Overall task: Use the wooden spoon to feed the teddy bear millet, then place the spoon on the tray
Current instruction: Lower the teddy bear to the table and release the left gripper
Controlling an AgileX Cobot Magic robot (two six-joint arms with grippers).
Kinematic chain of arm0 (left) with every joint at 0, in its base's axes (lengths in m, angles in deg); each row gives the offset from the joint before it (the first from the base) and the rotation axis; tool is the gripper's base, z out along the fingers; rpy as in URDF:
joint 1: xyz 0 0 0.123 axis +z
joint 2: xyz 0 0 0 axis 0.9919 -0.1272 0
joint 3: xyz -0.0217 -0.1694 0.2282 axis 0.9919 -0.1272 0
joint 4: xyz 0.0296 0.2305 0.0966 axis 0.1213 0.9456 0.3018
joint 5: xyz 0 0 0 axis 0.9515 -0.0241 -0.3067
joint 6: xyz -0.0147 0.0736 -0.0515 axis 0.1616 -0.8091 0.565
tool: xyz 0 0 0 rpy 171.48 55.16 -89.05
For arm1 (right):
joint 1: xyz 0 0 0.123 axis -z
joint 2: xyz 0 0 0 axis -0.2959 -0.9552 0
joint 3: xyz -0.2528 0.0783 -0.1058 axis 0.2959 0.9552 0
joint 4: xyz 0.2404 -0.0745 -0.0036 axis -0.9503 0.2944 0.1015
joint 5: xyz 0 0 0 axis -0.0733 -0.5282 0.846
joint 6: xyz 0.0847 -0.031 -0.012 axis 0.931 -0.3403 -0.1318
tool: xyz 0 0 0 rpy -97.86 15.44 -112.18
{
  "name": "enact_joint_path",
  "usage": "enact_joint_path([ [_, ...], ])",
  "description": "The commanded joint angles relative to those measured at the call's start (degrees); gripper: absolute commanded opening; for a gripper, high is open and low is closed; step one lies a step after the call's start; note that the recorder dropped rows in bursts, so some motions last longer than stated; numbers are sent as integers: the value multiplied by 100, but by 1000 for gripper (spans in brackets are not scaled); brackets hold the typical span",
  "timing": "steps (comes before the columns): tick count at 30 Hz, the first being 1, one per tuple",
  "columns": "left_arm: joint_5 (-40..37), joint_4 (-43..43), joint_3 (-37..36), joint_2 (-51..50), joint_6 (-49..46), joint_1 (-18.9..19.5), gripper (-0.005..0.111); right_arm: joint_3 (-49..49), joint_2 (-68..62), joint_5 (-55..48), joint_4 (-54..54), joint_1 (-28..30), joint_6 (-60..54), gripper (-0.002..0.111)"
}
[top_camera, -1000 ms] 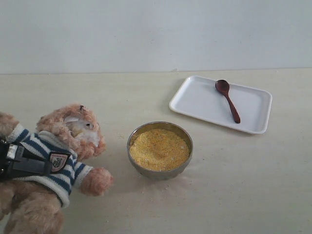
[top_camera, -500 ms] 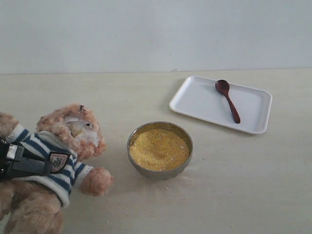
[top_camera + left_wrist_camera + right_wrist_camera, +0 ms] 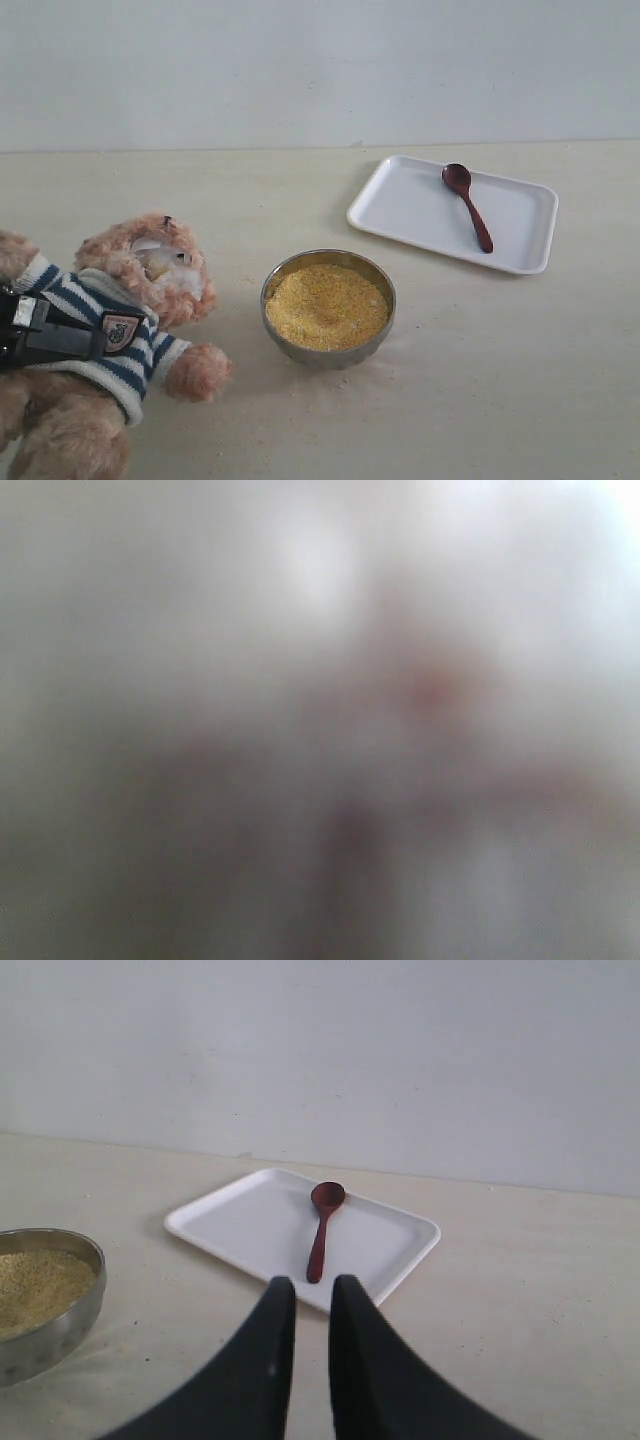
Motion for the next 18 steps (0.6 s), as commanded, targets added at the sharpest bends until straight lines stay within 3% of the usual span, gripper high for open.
enact_joint_path([
  [1,-63,-82,1,-12,-37,7,6,21,37,-9,30,19,-7,15],
  [6,-52,-203,3,-12,-37,7,6,21,37,-9,30,19,4,15],
  [14,708,-589,3,-51,-299,7,6,21,37,-9,30,19,4,15],
  [18,698,-734,3,-690,-731,-64,6,21,37,-9,30,19,4,15],
])
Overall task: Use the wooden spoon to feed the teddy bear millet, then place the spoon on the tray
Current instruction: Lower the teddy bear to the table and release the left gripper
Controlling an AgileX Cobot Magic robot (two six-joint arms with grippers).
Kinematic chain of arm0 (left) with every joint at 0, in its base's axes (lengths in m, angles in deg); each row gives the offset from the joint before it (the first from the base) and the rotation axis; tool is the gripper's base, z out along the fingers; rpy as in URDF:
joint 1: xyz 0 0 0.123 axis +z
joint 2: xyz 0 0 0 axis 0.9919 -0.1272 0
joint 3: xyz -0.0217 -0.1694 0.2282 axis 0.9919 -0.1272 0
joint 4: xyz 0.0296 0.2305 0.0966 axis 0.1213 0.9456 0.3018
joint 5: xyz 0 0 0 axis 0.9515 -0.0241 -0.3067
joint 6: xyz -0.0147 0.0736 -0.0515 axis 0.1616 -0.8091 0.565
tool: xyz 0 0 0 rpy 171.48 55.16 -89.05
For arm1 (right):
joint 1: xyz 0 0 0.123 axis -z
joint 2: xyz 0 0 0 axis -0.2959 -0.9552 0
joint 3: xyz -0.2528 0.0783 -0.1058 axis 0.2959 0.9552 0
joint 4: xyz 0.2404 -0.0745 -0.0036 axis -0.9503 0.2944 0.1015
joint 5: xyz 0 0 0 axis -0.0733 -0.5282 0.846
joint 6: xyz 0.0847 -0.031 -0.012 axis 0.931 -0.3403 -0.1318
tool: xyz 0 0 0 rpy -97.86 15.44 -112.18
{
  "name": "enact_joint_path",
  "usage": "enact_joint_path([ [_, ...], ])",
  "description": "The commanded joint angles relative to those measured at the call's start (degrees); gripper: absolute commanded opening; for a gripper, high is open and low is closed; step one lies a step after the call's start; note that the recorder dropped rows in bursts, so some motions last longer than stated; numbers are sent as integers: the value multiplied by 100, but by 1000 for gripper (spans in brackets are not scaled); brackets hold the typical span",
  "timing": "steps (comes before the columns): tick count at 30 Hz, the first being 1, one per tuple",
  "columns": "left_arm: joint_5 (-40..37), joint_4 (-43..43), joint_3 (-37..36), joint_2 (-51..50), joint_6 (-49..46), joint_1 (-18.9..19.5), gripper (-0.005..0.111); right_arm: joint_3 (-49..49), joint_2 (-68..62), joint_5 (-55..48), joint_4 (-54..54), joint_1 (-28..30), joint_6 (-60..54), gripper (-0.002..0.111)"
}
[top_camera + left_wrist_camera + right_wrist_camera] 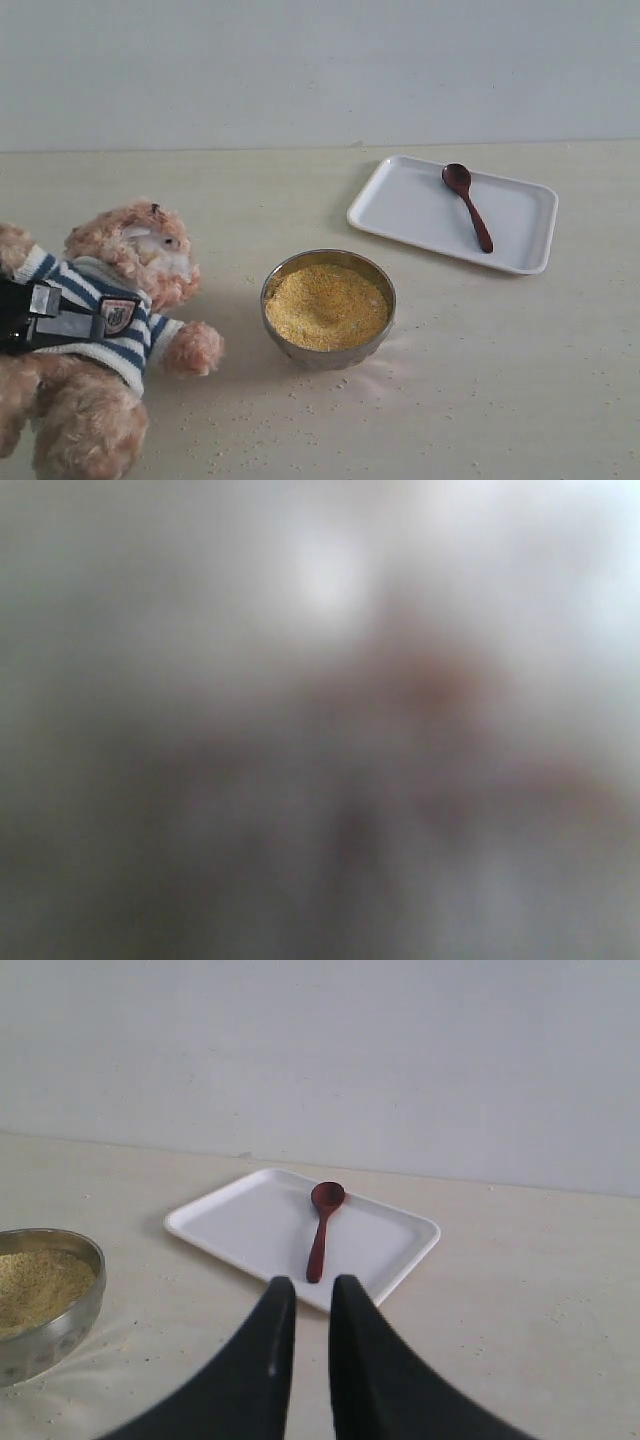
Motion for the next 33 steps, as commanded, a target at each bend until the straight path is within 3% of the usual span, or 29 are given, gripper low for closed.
enact_joint_path([
  [1,71,-368,3,-824,-465,-64,6,21,37,-9,15,19,-8,15],
  [3,83,-703,3,-1379,-837,-64,8,21,37,-9,15,19,-8,15],
  [6,93,-941,3,-1852,-1107,-64,22,21,37,-9,15,19,-8,15],
  [12,299,-980,27,-1981,-1107,-64,63,21,37,-9,15,19,-8,15],
  [33,237,-1030,106,-1500,-1107,-64,65,21,37,113,-100,19,-10,15],
])
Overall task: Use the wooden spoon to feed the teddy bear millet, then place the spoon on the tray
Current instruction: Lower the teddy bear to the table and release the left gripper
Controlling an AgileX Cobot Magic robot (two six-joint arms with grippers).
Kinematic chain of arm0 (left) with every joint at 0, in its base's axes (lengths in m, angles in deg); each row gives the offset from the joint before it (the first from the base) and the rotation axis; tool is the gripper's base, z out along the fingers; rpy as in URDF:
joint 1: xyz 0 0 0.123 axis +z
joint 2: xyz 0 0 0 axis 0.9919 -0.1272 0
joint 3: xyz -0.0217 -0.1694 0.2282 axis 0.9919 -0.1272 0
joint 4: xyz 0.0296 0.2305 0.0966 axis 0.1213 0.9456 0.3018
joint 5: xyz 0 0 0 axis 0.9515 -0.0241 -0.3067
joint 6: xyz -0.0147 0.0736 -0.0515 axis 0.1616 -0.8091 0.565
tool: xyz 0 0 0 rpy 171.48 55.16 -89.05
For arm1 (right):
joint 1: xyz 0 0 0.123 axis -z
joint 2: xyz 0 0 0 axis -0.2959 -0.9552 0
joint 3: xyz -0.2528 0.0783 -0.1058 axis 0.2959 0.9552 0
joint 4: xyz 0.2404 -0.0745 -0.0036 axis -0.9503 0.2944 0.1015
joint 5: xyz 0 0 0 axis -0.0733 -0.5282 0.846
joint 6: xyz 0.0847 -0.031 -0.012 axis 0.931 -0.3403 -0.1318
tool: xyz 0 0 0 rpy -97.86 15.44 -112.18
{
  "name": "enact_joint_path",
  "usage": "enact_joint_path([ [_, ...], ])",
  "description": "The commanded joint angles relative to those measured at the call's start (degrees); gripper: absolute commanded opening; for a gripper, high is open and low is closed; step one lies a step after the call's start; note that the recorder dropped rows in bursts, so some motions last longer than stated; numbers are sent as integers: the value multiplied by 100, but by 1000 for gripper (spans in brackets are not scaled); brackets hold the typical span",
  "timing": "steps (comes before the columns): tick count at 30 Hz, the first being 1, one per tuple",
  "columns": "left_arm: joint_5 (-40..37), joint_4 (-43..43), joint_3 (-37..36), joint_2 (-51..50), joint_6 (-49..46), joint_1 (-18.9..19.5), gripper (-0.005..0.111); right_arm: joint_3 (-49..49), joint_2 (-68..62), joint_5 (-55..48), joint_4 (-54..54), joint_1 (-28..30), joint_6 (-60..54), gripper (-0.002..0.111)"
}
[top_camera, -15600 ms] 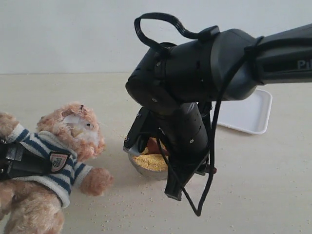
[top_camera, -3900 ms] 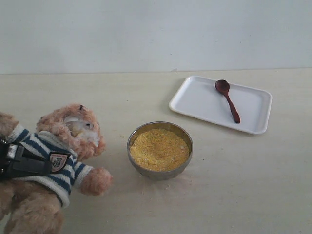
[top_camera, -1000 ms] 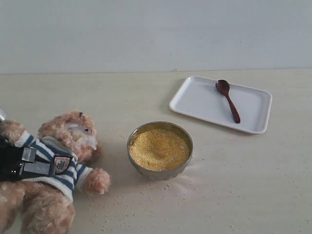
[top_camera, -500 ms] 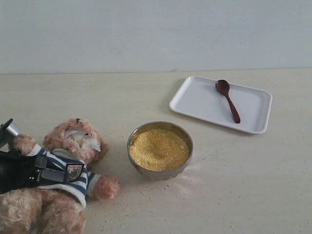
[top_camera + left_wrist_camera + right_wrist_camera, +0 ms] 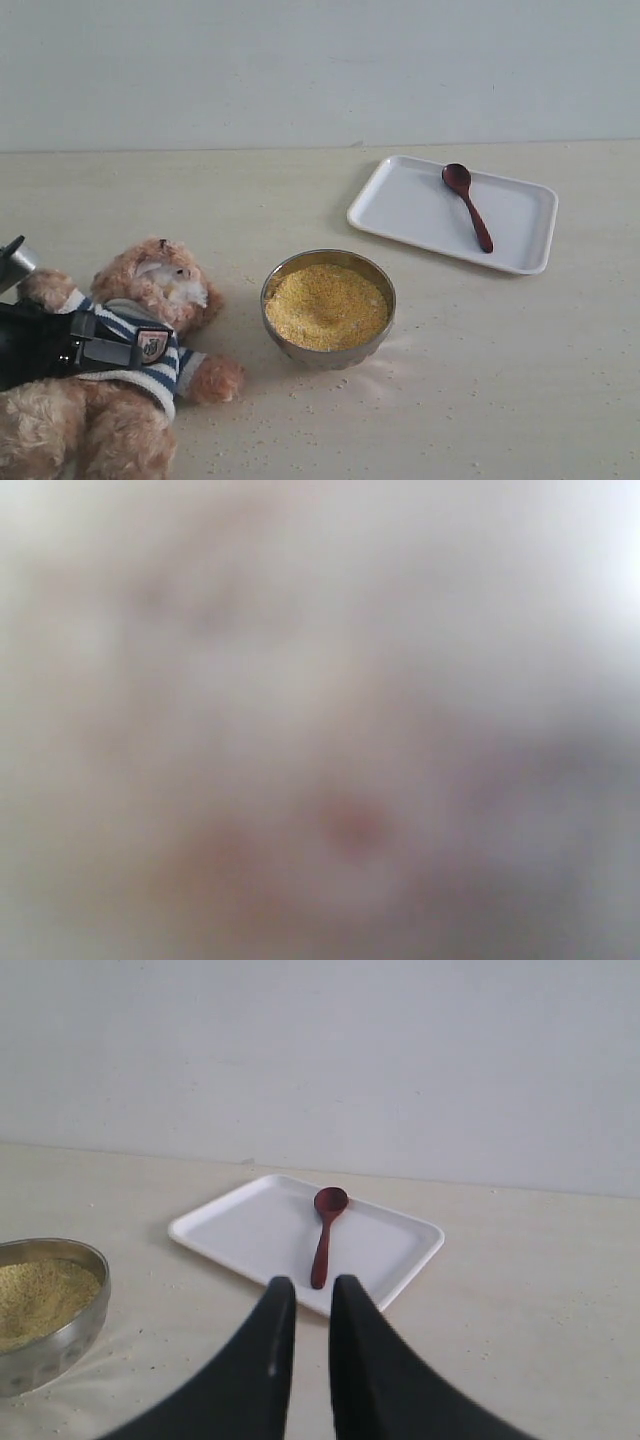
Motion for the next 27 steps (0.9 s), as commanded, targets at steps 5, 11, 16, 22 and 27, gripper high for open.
enact_joint_path([
  [5,174,158,18,636,77,75,65,21,37,63,-22,19,-21,15],
  [11,163,161,18,632,191,167,65,21,37,63,-22,19,-21,15],
  [16,197,90,18,422,191,167,70,21,37,63,-22,19,-21,15],
  [22,221,-144,18,141,-89,167,84,21,37,63,-22,19,-21,15],
  [27,247,-144,18,141,-89,167,86,21,37,63,-22,19,-21,15],
])
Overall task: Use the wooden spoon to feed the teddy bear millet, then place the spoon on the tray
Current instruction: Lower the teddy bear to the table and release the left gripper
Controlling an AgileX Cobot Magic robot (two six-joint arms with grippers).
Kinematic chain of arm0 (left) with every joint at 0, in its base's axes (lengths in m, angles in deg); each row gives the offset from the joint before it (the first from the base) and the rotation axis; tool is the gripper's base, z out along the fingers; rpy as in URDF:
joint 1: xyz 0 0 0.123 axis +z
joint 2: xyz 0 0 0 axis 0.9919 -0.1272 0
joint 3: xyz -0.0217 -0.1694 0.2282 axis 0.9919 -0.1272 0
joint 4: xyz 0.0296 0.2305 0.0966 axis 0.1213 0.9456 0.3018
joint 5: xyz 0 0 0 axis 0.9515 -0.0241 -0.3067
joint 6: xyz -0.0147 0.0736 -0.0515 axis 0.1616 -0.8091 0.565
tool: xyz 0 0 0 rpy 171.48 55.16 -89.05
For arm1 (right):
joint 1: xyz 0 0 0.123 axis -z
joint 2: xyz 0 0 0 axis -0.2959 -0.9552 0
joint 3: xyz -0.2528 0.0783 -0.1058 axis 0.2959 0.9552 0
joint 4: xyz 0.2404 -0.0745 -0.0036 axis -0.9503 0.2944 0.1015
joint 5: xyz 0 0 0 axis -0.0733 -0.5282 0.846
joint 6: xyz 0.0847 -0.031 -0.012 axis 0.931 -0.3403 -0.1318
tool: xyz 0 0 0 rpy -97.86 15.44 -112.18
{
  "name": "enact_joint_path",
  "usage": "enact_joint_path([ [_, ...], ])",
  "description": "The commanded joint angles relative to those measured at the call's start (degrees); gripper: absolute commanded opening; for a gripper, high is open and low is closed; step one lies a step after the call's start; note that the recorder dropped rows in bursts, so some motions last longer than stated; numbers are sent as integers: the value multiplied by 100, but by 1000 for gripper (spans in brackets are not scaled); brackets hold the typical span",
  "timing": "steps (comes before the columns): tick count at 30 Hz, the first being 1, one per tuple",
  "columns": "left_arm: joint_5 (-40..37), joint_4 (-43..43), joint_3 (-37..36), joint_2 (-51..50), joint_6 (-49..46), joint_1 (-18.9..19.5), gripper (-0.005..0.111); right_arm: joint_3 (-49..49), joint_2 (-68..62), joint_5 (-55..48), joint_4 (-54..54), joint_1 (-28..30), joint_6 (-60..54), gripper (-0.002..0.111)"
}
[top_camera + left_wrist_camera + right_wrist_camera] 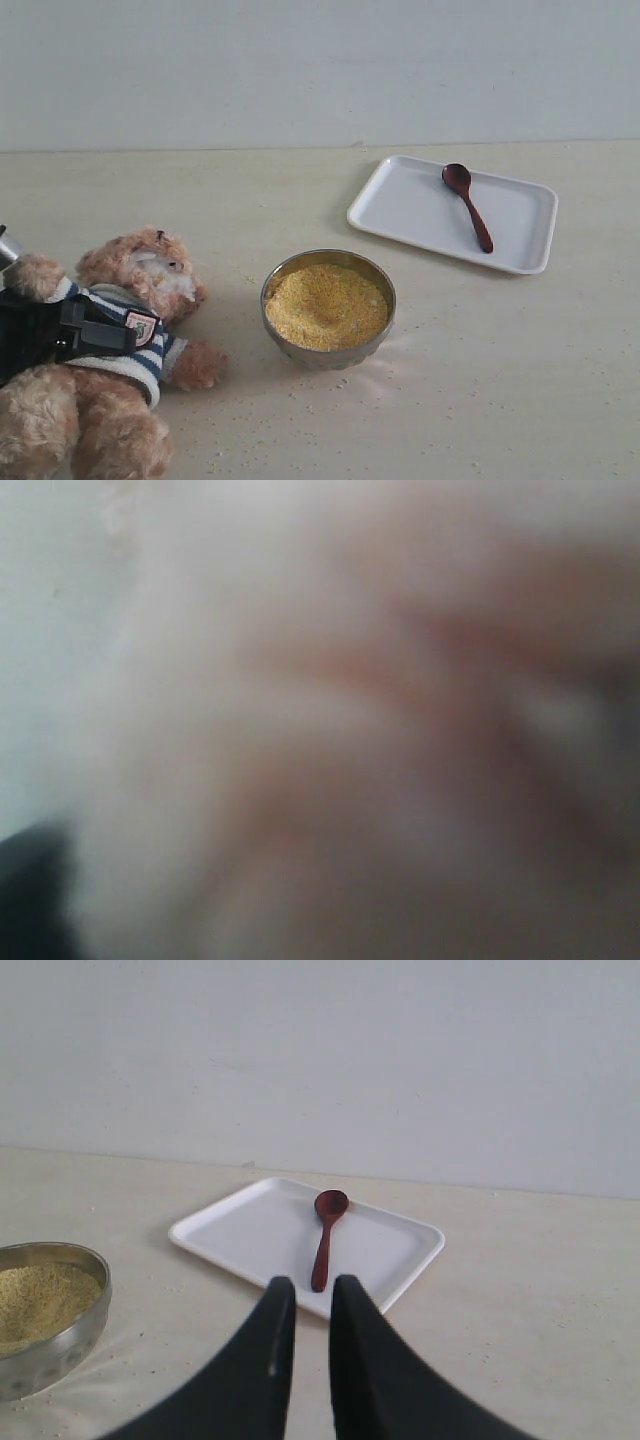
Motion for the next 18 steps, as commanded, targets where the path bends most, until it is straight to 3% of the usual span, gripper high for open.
enact_joint_path([
  [1,73,-65,18,-11,-59,15,86,21,37,37,2,19,-21,15],
  [9,4,280,18,-11,97,15,86,21,37,37,2,19,-21,15],
  [14,21,420,193,-11,249,27,109,21,37,37,2,19,-21,15],
  [18,-276,1811,736,9,1548,27,111,21,37,37,2,19,-21,15],
])
